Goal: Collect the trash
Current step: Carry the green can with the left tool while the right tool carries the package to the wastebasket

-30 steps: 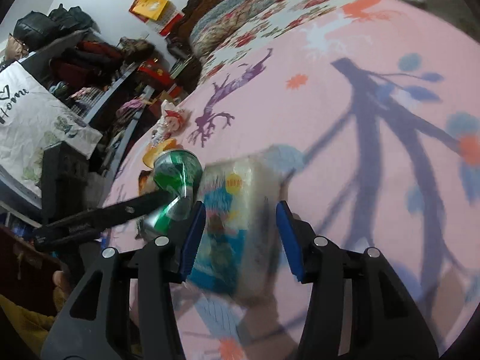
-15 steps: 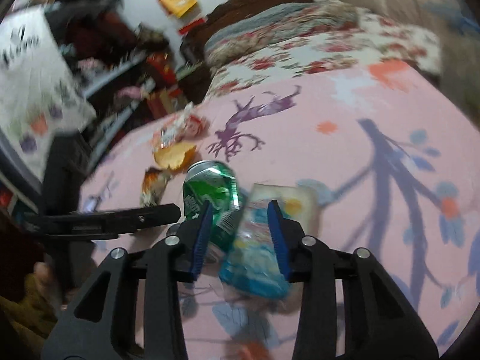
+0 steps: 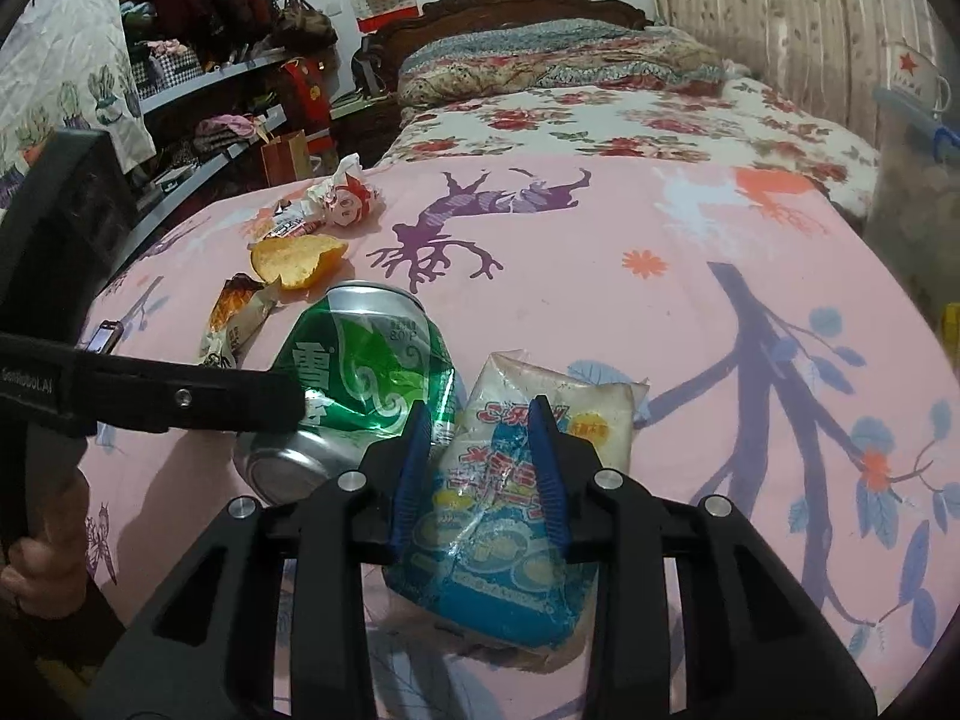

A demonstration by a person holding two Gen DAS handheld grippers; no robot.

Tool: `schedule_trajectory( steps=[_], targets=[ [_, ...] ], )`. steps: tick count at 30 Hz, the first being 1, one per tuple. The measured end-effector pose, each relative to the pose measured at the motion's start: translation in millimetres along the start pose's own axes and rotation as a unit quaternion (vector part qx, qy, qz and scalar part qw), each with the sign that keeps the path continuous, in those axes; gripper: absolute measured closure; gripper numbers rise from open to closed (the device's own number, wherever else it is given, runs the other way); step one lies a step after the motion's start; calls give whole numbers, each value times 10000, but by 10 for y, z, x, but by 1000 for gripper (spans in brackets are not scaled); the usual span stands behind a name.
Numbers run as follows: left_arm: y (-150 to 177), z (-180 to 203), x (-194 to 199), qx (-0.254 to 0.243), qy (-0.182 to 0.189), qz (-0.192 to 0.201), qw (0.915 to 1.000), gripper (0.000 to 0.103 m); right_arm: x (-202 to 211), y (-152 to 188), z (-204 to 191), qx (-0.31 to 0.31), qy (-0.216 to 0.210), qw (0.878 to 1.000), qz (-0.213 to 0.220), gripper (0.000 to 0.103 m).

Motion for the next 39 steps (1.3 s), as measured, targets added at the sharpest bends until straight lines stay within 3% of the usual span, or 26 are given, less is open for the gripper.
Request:
schedule_trajectory(
  steps=[2, 4, 5, 7, 9, 10, 11, 15, 18, 21, 23, 25, 28, 31, 39],
  targets=[
    [-6, -7, -37, 195, 219, -49, 9996, 52, -5, -1, -9, 3, 3, 10000, 34, 67],
    [-35, -17, -41, 113, -21, 52, 9999, 66, 16, 3, -1, -66, -41, 9999, 83, 67],
    [-58, -57, -31, 194, -56, 89, 9998, 81, 24, 2, 14, -121, -65, 9999, 104, 66],
    [-89, -135, -18, 410, 95, 65, 9991, 86, 102, -14, 99, -460, -269, 9984, 195, 65],
    [-93, -194, -11, 582, 183, 49, 9981, 87, 258, -16, 275, -1057, -502, 9923, 402, 60],
    [-90, -201, 4, 579, 206, 64, 9981, 87, 330, -3, 368, -1240, -435, 9900, 505, 42],
    [-86, -198, 14, 568, 210, 68, 9981, 87, 384, 12, 431, -1359, -371, 9884, 567, 35],
    [-93, -177, 97, 532, 355, 120, 9979, 89, 460, 172, 723, -2040, -411, 9775, 345, 35],
    [-106, -175, 163, 528, 419, 194, 9975, 89, 424, 278, 741, -2221, -562, 9733, 151, 35],
    [-80, -162, 170, 538, 440, 118, 9975, 89, 311, 338, 674, -2174, -570, 9744, -44, 35],
    [-38, -141, 144, 487, 368, 47, 9981, 89, 249, 362, 574, -2012, -550, 9779, -176, 28],
    [-2, -133, 108, 487, 367, -7, 9981, 89, 214, 338, 363, -1461, -395, 9882, -232, 23],
    [0, -149, 98, 545, 359, 4, 9979, 89, 166, 372, 54, -486, -70, 9982, -339, 22],
    [-54, -181, 146, 561, 324, 84, 9979, 89, 170, 408, -39, -39, 119, 9995, -304, 38],
    [-202, 25, 85, 465, 546, 46, 9974, 90, 507, 243, 542, -718, 573, 9954, 280, 41]
  ],
)
Point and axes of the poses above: each gripper's, at about its wrist camera, not at the fingertips, and x roughly against the way its jaws point, z to its right, y to its underside, the point moved 2 cm from there along -x, roughly the way its jaws point, and after that the axes turned 13 degrees about z, right-handed, at the moved point
